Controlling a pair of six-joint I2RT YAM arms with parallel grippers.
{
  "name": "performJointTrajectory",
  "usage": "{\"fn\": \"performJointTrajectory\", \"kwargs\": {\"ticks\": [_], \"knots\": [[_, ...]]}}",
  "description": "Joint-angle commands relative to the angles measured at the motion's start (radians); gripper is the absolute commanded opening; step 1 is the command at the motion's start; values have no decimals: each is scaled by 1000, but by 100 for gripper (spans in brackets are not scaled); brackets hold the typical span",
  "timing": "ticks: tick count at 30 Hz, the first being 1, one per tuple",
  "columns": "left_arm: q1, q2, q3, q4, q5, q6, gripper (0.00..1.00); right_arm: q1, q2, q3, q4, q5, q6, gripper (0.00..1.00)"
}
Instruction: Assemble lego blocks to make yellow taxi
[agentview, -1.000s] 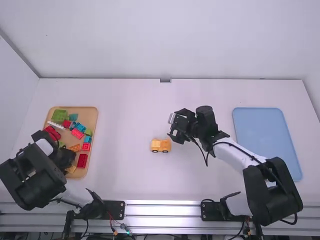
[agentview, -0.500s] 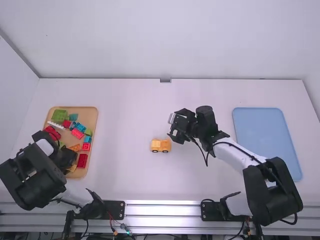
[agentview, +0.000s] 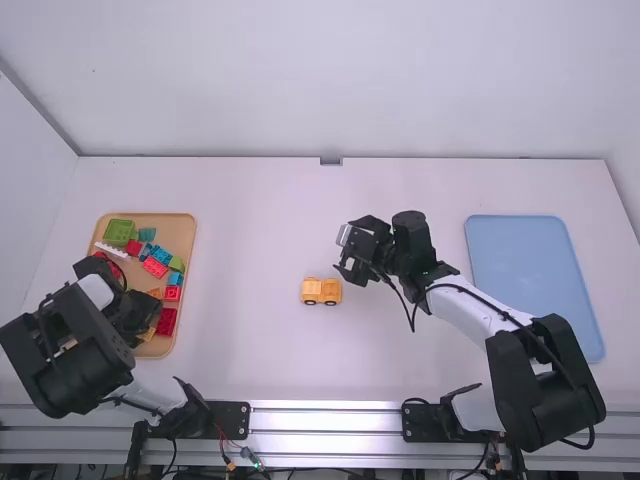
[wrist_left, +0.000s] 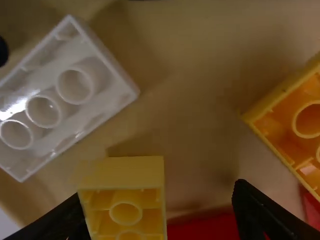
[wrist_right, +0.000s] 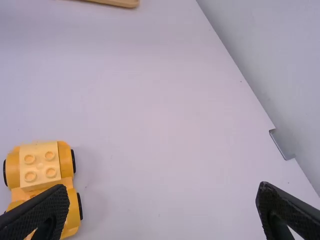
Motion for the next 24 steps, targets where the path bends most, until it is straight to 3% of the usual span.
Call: {"fn": "performJointTrajectory", "kwargs": {"ticks": [1,7,10,12,14,19,24], "knots": [[-6,4,-16,-8,-27,-12,68,4,-11,-3,2,-9,18,99],[-3,4,-16,-10,-43,-19,48,3,-11,-3,2,-10,18,99],[-6,4,-15,-14,-45,-42,49,4,-11,-3,2,-10,18,99],[-8,4,-13,-15,-37,-39,61,3,-11,-3,3,-9,18,99],[-8,4,-12,-14,-36,-39,63,3,-11,-3,2,-9,18,99],[-11,4,-13,7,-4,-38,54,3,-11,-3,3,-10,18,99],[-14,4,-26,42,22,-38,56,3,-11,-3,3,-24,17,99]]}}
